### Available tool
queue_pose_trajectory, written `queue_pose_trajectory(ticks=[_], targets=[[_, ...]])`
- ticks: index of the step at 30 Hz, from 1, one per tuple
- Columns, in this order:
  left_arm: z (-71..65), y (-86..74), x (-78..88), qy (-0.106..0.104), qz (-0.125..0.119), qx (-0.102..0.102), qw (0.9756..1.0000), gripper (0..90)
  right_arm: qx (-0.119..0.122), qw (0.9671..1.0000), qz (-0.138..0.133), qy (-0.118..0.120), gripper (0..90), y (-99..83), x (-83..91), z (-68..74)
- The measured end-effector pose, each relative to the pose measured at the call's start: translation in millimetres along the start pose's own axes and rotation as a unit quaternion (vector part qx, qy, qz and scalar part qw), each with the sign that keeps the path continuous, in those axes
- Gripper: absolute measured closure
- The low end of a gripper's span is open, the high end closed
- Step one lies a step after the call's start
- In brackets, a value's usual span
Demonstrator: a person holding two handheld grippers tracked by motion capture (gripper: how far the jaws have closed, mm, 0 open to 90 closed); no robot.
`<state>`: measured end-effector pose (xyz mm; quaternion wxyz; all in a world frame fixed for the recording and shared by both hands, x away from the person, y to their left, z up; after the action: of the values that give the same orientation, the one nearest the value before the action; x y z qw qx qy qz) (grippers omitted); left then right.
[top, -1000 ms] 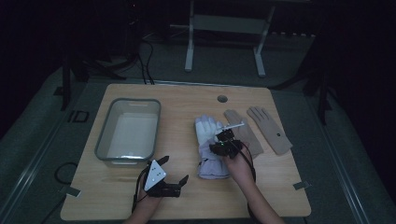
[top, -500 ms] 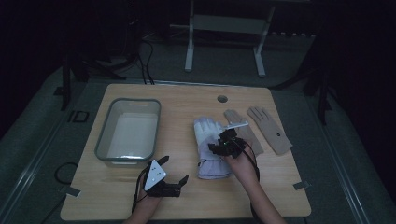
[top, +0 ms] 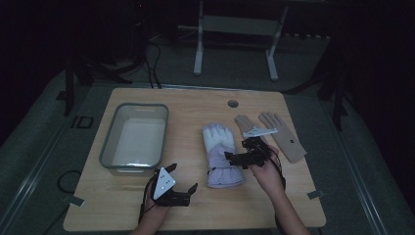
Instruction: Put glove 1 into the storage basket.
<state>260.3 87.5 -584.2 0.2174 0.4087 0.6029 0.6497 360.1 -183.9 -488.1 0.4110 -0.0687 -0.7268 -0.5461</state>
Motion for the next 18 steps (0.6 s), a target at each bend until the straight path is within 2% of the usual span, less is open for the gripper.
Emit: queue_pose_trajectory(ticks=[2, 5, 7, 10, 11, 14, 15, 17, 18], targets=[[0.3, 0.3, -0.9, 0.002, 0.007, 0.001, 1.0000, 1.4, 0.005, 1.0000, -0.007, -0.005, 14.7, -4.1, 4.5, -4.8], [1.4, 0.5, -1.4, -0.001, 0.011, 0.016, 0.9998, 1.4, 0.014, 0.9998, -0.012, -0.008, 14.8, -9.4, 9.6, -11.9], [1.4, 0.9, -1.6, -0.010, 0.010, 0.027, 0.9995, 1.4, 0.012, 0.9999, -0.007, 0.004, 14.7, -13.2, 11.7, -16.6], [-1.3, 6.3, -1.0, 0.001, 0.022, 0.024, 0.9995, 1.4, 0.031, 0.9994, -0.007, 0.013, 14.7, -19.8, 14.1, -20.8], [-2.2, 9.0, -1.0, -0.006, 0.023, 0.028, 0.9993, 1.4, 0.036, 0.9992, -0.006, 0.018, 14.7, -22.5, 14.5, -21.9], [-5.2, 17.6, -2.3, -0.033, 0.024, 0.042, 0.9983, 1.4, 0.025, 0.9992, -0.004, 0.030, 15.1, -26.1, 14.3, -25.0], [-6.4, 20.2, -2.3, -0.039, 0.023, 0.042, 0.9981, 1.4, 0.023, 0.9993, -0.002, 0.031, 15.0, -26.6, 13.5, -26.0], [-8.6, 25.4, -1.1, -0.036, 0.009, 0.036, 0.9987, 1.4, 0.022, 0.9991, -0.007, 0.035, 14.9, -26.4, 12.3, -27.0], [-9.3, 28.2, -1.7, -0.045, 0.009, 0.035, 0.9983, 1.4, 0.020, 0.9991, -0.009, 0.038, 14.7, -25.9, 12.1, -27.4]])
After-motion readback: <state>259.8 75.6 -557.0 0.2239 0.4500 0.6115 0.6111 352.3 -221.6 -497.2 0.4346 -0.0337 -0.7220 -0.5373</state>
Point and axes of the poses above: each handheld gripper's, and its own axes: x roughly backward along the jaws, y roughly out of its top, z roughly to its left, the point moved 2 cm from there along -x, roughly forward along the jaws, and after that the axes turned 13 degrees about -y, right-handed, at the moved point
